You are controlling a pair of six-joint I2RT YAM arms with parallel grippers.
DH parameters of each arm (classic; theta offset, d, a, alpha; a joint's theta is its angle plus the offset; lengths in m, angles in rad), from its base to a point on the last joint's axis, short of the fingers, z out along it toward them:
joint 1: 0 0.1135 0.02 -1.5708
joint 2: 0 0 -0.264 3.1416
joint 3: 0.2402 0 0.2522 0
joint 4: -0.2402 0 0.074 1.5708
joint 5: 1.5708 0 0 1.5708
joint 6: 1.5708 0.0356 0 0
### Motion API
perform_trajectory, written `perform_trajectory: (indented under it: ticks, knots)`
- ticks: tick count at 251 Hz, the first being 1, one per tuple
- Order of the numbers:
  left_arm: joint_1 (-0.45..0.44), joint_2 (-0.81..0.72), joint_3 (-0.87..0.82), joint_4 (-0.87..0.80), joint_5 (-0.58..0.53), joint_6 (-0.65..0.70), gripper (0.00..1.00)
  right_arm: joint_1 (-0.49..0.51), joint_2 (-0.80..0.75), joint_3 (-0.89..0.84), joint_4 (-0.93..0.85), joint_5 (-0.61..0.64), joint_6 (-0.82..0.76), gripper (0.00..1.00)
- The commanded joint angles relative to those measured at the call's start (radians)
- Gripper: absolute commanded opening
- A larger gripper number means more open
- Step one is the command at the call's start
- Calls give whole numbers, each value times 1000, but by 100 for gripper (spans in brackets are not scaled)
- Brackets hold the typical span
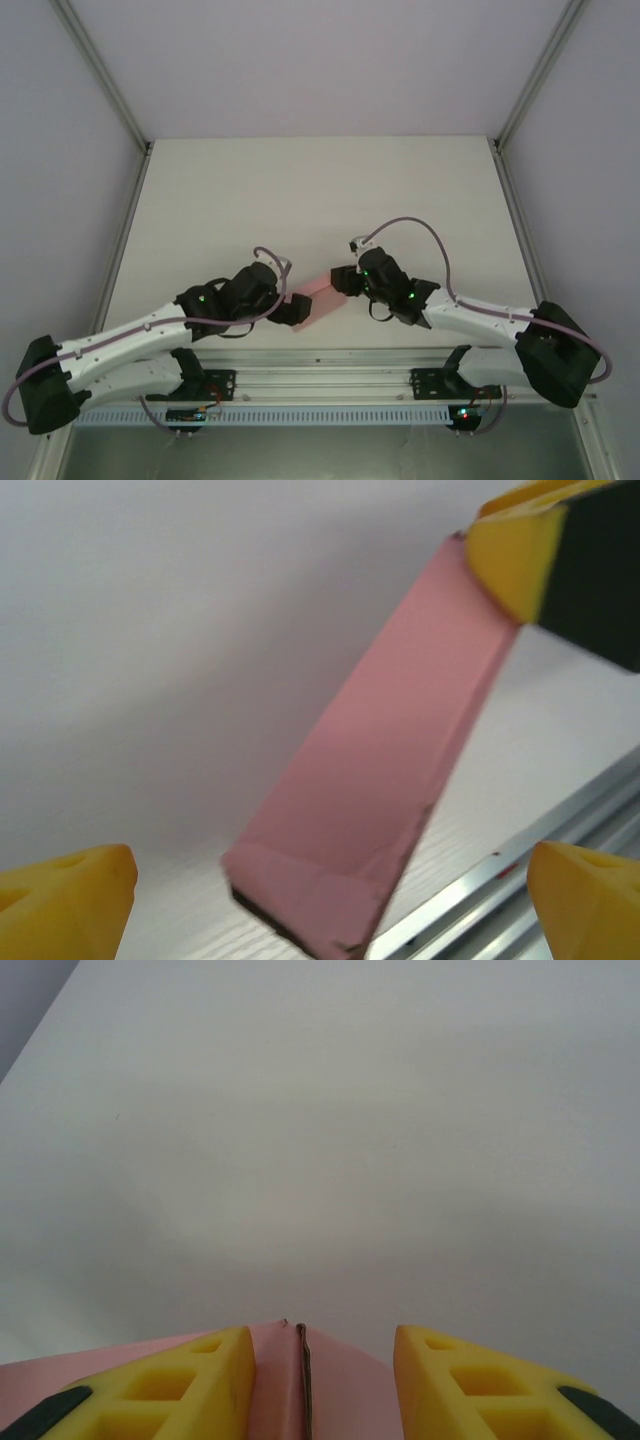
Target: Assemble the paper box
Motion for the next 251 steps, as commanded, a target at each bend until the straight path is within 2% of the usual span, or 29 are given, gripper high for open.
perform_trajectory:
  ticks: [1, 18, 43, 79, 125, 146, 165, 190, 205, 217, 251]
  knots:
    - [47, 14, 47, -9, 9, -50, 100, 13, 39, -79, -198, 3, 6, 41]
    - [120, 11, 16, -30, 25, -121, 100, 13, 38, -86, -195, -12, 10, 41]
    - [207, -21, -76, 48, 127, -166, 99, 14, 35, -84, -206, -6, 7, 41]
    - [209, -70, -201, 181, 241, -125, 91, 12, 32, -97, -198, -12, 10, 41]
    - [208, -97, -356, 338, 311, -134, 75, 5, 31, -127, -168, -17, 15, 40]
    - [195, -71, -421, 434, 299, -113, 66, -2, 28, -153, -127, -35, 3, 40]
    - [148, -34, -458, 477, 221, -61, 66, -17, 30, -177, -83, -63, -7, 40]
    - [59, -7, -482, 467, 65, -17, 65, -44, 34, -209, -20, -115, -31, 40]
    - [16, -11, -486, 450, 3, -10, 66, -63, 41, -218, 1, -146, -64, 39]
    - [-15, -23, -488, 432, -51, -11, 70, -71, 48, -225, 26, -161, -76, 39]
    - [-85, -53, -486, 411, -204, 8, 67, -82, 77, -232, 71, -183, -104, 38]
